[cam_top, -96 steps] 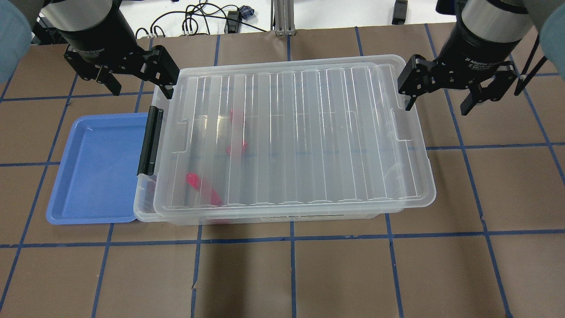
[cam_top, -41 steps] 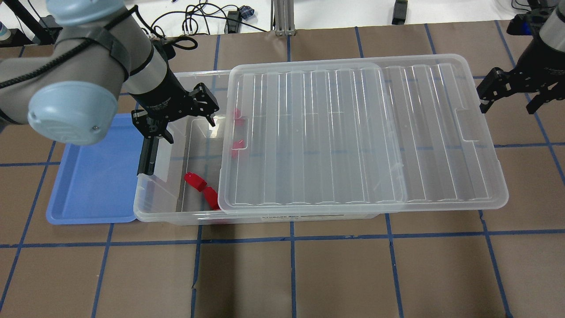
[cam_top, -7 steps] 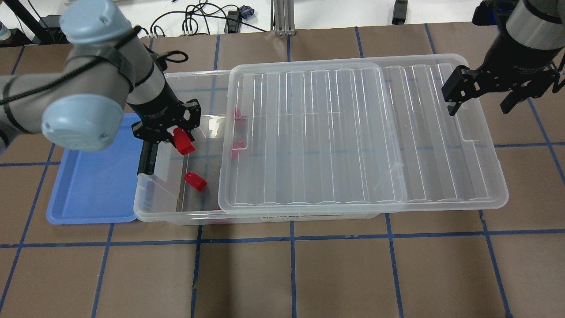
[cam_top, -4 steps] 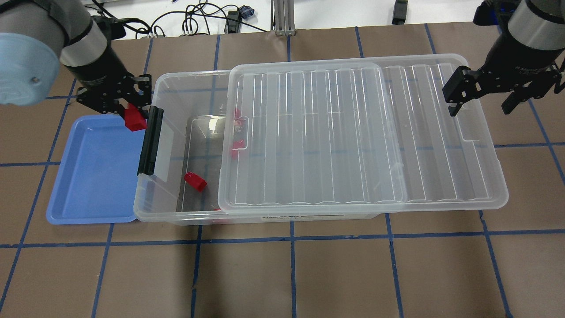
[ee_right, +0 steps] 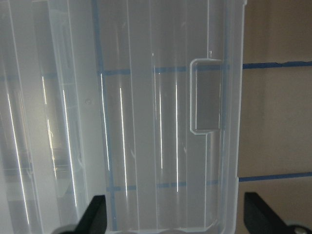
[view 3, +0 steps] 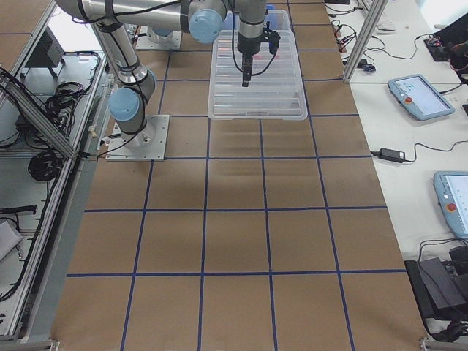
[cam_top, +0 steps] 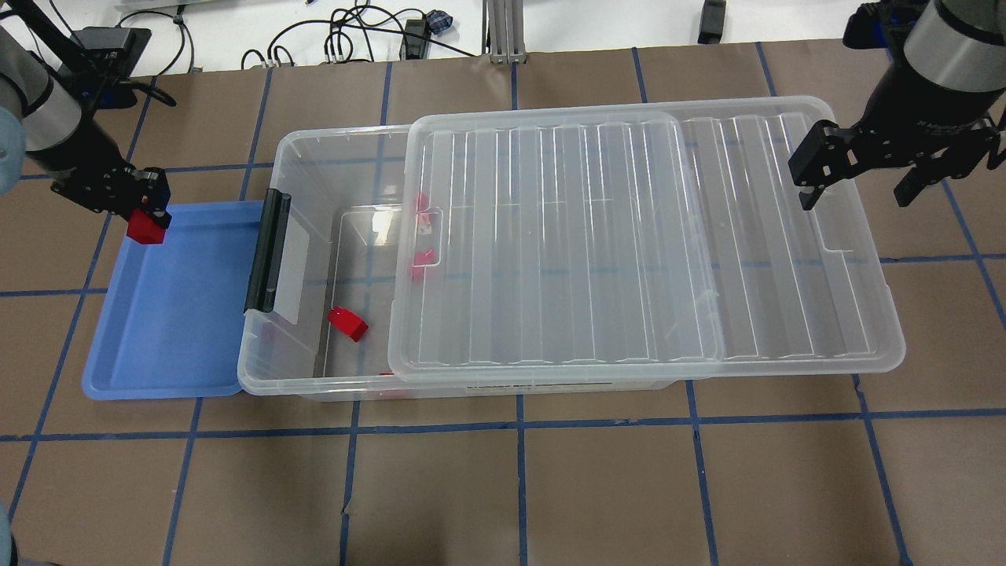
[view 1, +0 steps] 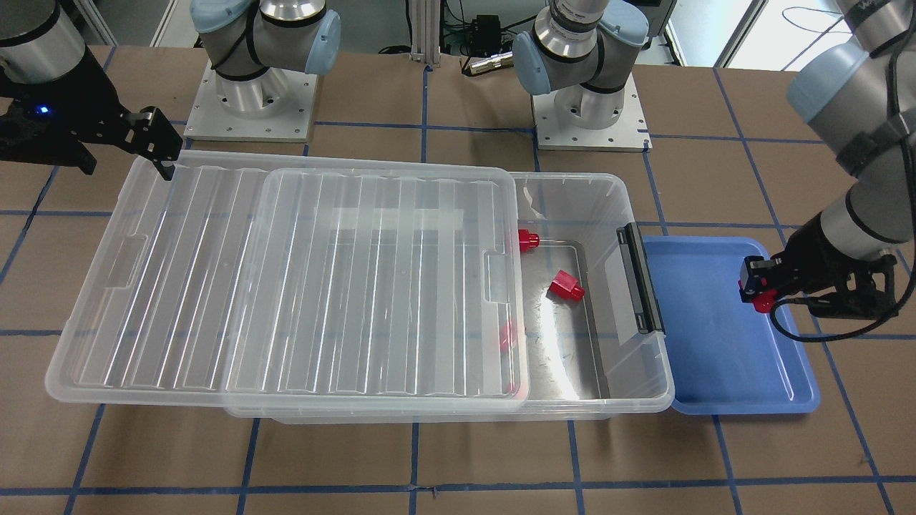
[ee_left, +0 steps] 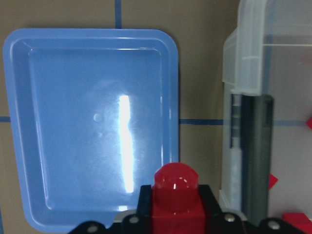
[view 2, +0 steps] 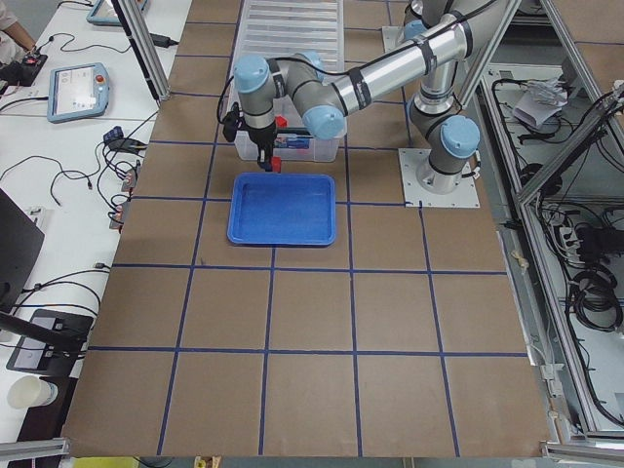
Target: Place red block in blue tray from box
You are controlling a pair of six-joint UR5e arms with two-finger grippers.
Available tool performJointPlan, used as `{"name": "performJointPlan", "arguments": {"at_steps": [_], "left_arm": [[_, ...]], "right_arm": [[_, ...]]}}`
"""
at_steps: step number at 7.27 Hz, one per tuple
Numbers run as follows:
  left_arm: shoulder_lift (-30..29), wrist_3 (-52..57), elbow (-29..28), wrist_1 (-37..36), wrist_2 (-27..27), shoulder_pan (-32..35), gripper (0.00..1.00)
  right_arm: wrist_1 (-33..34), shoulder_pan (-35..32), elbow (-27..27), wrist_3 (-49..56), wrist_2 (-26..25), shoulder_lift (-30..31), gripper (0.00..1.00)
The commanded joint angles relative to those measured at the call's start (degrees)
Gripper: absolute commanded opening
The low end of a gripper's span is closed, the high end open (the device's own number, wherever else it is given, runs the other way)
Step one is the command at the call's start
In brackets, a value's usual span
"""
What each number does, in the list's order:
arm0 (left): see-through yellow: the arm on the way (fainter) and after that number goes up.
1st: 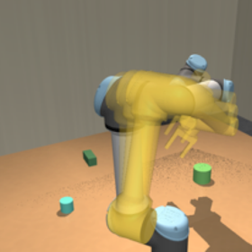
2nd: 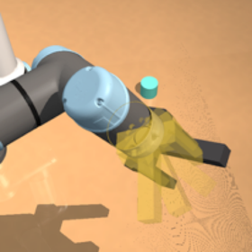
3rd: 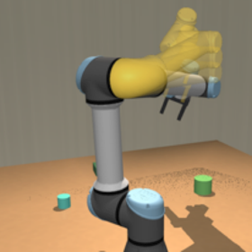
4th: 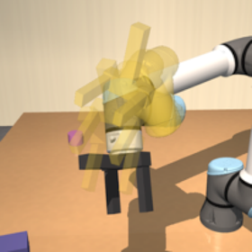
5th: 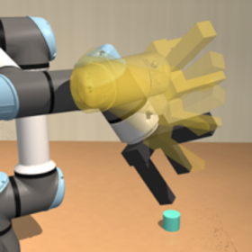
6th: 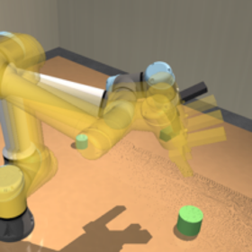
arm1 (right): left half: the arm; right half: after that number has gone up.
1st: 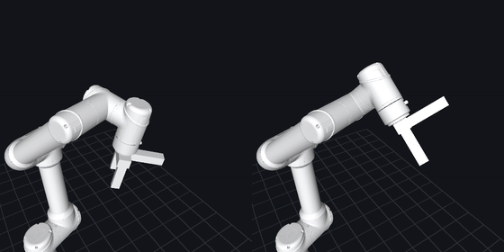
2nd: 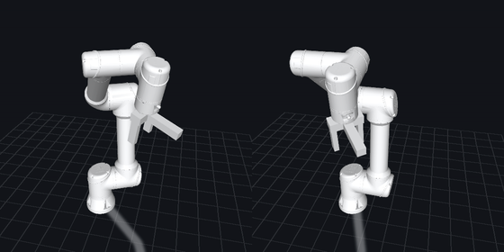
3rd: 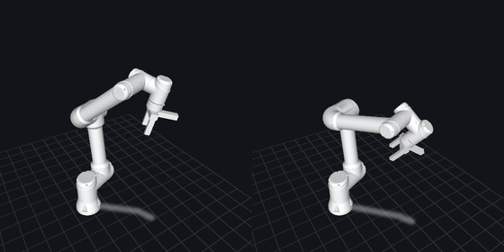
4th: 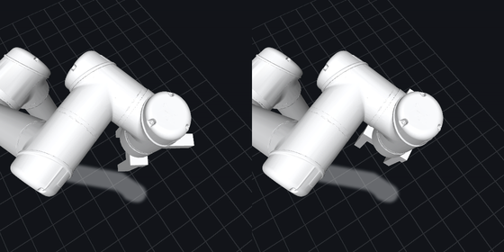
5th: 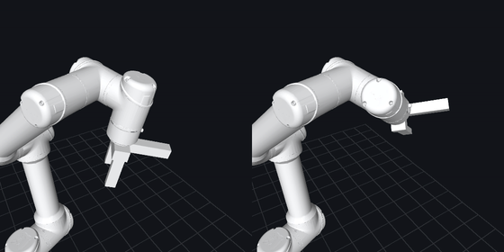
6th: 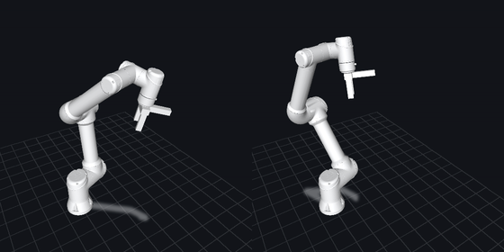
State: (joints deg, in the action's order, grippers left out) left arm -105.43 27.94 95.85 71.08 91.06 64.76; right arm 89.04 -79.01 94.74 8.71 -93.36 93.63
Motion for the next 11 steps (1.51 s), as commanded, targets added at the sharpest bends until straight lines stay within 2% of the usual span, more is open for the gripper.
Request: {"name": "performJointPlan", "arguments": {"at_steps": [1, 5, 6, 7, 8, 9, 11], "left_arm": [[-6.17, 3.97, 6.51, -13.27, 0.08, -3.67, 0.00], [-8.65, 3.70, 9.43, -14.74, 0.08, -4.03, 0.00], [-8.66, 3.62, 9.44, -14.65, 0.25, -3.94, 0.07], [-8.66, 2.75, 9.36, -14.65, 0.08, -3.94, 0.70], [-7.70, 2.65, 8.57, -14.22, 0.17, -3.94, 1.00], [-6.21, 1.69, 7.69, -13.17, 0.69, -3.60, 1.00], [0.01, -3.73, 2.10, -1.02, -0.18, -1.67, 1.00]], "right_arm": [[0.08, 0.00, 0.01, -0.01, -0.07, -0.03, 1.00], [0.08, 0.00, 0.01, -0.01, -0.25, -0.03, 1.00], [0.08, -0.09, 0.01, -0.01, 0.19, -0.03, 1.00], [0.08, 0.00, 0.01, -0.01, -0.07, -0.03, 1.00], [0.08, 0.00, 0.09, -0.01, 0.10, -0.12, 1.00], [0.08, 0.00, 0.01, -0.01, 0.19, 0.06, 1.00], [-0.01, -0.17, -0.17, -0.53, 0.28, 0.50, 1.00]]}}
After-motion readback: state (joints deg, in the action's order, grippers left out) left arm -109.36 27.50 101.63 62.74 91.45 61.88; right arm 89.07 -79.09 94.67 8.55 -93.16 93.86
